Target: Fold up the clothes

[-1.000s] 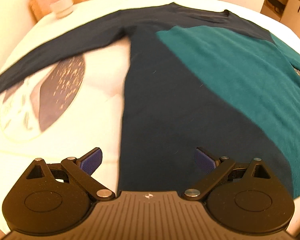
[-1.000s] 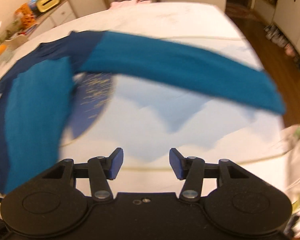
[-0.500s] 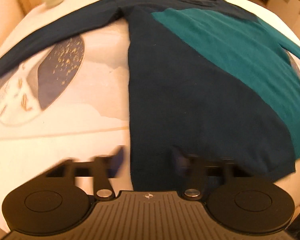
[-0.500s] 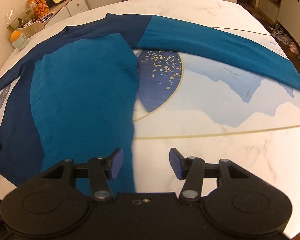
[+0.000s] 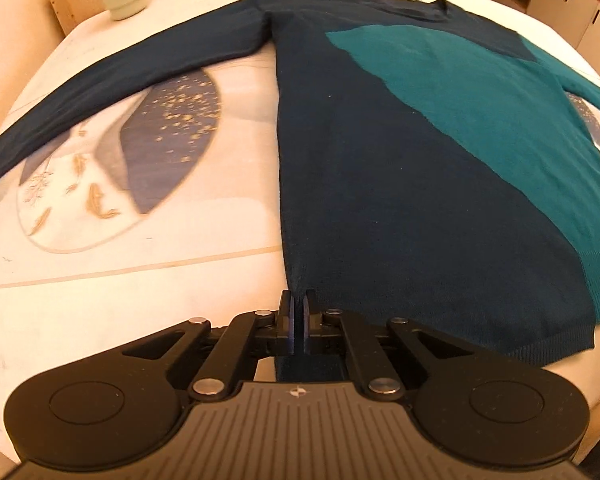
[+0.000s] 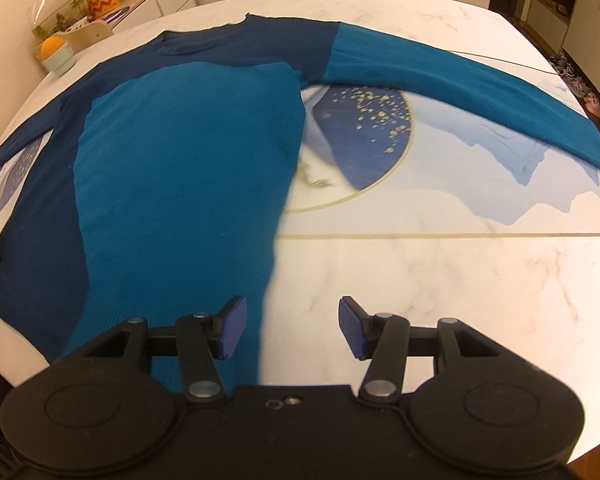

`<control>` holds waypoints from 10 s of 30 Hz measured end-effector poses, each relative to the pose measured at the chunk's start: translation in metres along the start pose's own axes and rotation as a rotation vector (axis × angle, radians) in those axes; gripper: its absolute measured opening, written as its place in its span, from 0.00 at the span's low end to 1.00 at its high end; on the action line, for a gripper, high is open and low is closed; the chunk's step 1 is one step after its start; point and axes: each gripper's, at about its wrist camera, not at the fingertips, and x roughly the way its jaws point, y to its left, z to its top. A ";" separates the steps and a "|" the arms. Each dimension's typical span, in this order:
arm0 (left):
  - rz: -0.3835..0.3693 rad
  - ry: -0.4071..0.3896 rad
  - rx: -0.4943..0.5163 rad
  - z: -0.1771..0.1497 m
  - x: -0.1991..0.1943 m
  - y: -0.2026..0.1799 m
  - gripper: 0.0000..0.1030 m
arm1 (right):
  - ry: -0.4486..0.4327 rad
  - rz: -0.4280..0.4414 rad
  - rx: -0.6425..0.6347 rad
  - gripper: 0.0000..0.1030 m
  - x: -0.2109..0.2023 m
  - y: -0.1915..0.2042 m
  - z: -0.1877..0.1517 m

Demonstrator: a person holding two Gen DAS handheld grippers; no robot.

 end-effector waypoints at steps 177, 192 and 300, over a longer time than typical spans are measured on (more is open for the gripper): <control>-0.324 -0.300 -0.055 0.121 0.085 0.021 0.68 | -0.186 0.340 -0.644 1.00 0.156 0.360 0.288; 0.023 -0.298 -0.120 0.182 0.116 -0.031 0.69 | -0.230 0.107 -0.202 1.00 0.088 0.144 0.253; -0.132 -0.216 0.139 0.173 0.083 -0.186 0.81 | -0.138 -0.269 0.114 1.00 0.070 -0.297 0.189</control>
